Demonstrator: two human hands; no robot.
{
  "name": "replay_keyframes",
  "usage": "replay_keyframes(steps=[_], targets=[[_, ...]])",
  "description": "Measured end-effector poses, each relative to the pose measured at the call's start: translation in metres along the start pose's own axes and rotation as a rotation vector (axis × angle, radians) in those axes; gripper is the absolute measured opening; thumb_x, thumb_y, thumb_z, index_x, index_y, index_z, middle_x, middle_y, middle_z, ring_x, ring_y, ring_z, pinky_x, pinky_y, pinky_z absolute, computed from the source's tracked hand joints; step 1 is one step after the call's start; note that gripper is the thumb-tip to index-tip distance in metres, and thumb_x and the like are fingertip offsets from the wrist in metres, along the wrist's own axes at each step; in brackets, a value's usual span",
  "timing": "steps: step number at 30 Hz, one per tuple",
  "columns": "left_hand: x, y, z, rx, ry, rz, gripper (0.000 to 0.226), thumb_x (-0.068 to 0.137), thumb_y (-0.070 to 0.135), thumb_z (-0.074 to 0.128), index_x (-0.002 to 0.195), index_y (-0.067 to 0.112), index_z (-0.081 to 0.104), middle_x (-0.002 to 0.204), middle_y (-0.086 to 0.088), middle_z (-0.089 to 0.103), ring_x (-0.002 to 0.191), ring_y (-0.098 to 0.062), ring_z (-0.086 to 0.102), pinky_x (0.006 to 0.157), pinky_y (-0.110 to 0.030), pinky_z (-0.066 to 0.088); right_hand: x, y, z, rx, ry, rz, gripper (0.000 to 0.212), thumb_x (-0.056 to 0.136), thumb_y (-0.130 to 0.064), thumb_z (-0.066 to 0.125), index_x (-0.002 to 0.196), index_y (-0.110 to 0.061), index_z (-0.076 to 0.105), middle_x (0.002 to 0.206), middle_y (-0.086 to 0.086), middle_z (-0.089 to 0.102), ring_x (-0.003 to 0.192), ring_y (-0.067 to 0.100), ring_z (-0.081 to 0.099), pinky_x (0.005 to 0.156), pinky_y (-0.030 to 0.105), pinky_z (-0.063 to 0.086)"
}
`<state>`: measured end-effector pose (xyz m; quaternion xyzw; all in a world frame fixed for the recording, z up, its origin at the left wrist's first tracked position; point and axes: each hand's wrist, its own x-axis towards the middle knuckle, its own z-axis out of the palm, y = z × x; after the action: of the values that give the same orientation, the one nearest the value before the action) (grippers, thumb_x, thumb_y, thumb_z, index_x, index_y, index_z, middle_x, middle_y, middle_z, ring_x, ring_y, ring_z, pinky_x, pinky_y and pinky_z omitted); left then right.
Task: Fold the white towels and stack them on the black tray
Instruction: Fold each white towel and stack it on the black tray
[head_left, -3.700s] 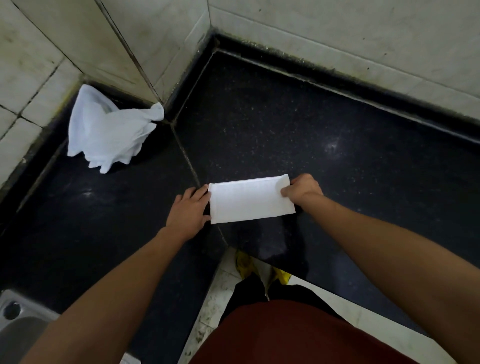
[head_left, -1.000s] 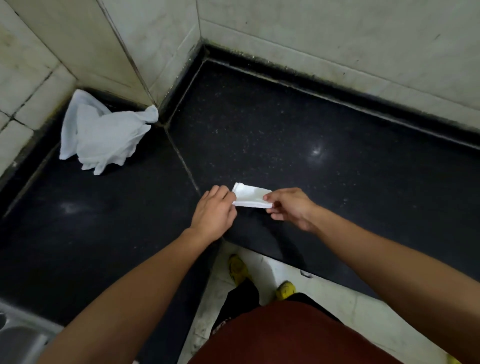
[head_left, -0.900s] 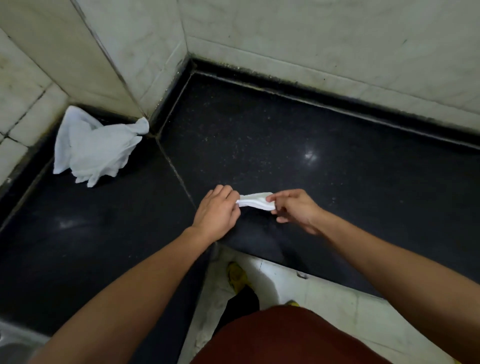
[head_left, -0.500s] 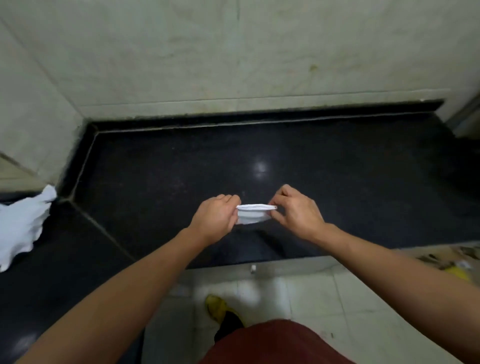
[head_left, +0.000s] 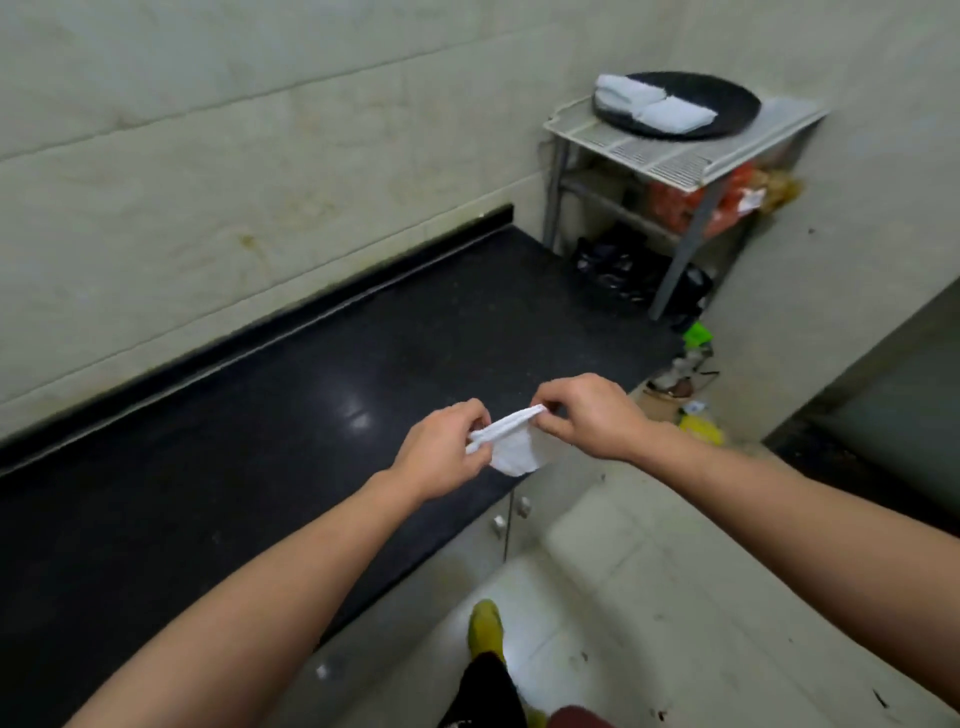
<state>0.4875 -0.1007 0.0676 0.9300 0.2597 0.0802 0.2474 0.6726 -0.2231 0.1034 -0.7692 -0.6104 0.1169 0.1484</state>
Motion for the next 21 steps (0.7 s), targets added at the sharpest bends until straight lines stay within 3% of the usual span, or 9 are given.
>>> replay_keyframes(steps=[7, 14, 17, 21], targets=[[0.141, 0.056, 0.047, -0.065, -0.094, 0.141, 0.0, 0.079, 0.022, 0.059, 0.079, 0.023, 0.059, 0.074, 0.006, 0.061, 0.068, -0.017, 0.056, 0.058, -0.035, 0.045, 0.009, 0.118, -0.051, 0.012, 0.039, 0.212, 0.01, 0.085, -0.035, 0.062, 0.09, -0.028, 0.067, 0.08, -0.007, 0.067, 0.079, 0.018, 0.061, 0.065, 0.036, 0.049], [0.292, 0.125, 0.046, -0.068, -0.154, 0.322, 0.006, 0.081, 0.027, 0.056, 0.077, 0.024, 0.053, 0.075, 0.006, 0.061, 0.068, -0.017, 0.055, 0.058, -0.035, 0.044, 0.034, 0.227, -0.123, 0.015, 0.141, 0.388, 0.011, 0.085, -0.031, 0.062, 0.09, -0.024, 0.068, 0.084, -0.004, 0.068, 0.082, 0.022, 0.062, 0.067, 0.036, 0.048], [0.348, 0.159, 0.044, -0.04, -0.136, 0.419, 0.009, 0.083, 0.029, 0.055, 0.079, 0.022, 0.052, 0.076, 0.006, 0.061, 0.068, -0.019, 0.055, 0.057, -0.036, 0.044, 0.041, 0.267, -0.155, 0.074, 0.221, 0.456, 0.005, 0.085, -0.029, 0.064, 0.081, -0.027, 0.064, 0.075, -0.005, 0.062, 0.078, 0.024, 0.061, 0.068, 0.04, 0.05], [0.413, 0.205, 0.046, -0.043, -0.087, 0.471, 0.012, 0.084, 0.032, 0.053, 0.08, 0.02, 0.052, 0.074, 0.005, 0.059, 0.068, -0.019, 0.054, 0.057, -0.039, 0.045, 0.052, 0.319, -0.199, 0.166, 0.355, 0.484, 0.031, 0.086, -0.022, 0.067, 0.065, -0.03, 0.047, 0.063, -0.009, 0.049, 0.067, 0.018, 0.051, 0.062, 0.035, 0.039]])
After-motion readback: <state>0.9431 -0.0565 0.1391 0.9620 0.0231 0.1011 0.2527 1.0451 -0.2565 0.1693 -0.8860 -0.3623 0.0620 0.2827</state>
